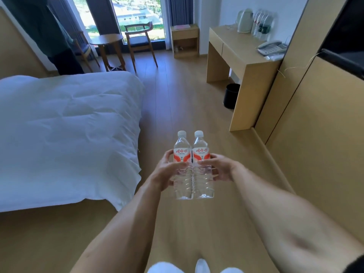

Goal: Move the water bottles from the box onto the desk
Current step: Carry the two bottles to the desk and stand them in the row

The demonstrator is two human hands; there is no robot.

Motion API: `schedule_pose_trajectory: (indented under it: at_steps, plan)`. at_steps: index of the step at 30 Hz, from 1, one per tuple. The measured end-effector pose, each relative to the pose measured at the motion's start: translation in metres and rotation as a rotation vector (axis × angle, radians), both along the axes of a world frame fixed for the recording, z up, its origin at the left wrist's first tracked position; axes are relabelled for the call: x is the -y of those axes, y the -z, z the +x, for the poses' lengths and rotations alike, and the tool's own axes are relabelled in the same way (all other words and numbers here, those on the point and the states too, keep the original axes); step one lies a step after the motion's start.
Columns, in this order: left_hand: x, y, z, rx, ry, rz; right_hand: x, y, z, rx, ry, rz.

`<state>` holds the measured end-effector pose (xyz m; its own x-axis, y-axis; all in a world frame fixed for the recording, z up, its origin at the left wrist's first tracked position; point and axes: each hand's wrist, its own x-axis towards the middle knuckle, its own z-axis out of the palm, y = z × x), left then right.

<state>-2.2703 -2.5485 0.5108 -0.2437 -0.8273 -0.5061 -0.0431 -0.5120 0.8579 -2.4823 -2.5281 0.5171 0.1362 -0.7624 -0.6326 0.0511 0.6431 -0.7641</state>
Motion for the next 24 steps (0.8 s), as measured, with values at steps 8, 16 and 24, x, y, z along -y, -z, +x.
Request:
schedule_pose_trajectory:
  at_steps: [8,16,24]
  plan:
    - [0.107,0.001,-0.023,0.005,0.046,0.0,0.096,0.001,-0.023,0.005,0.05,0.0]
    - [0.263,0.016,-0.033,-0.023,0.098,-0.002,0.238,0.006,-0.03,-0.035,0.109,-0.007]
    - [0.426,-0.003,-0.031,-0.026,0.166,-0.024,0.388,-0.011,-0.027,-0.025,0.182,-0.022]
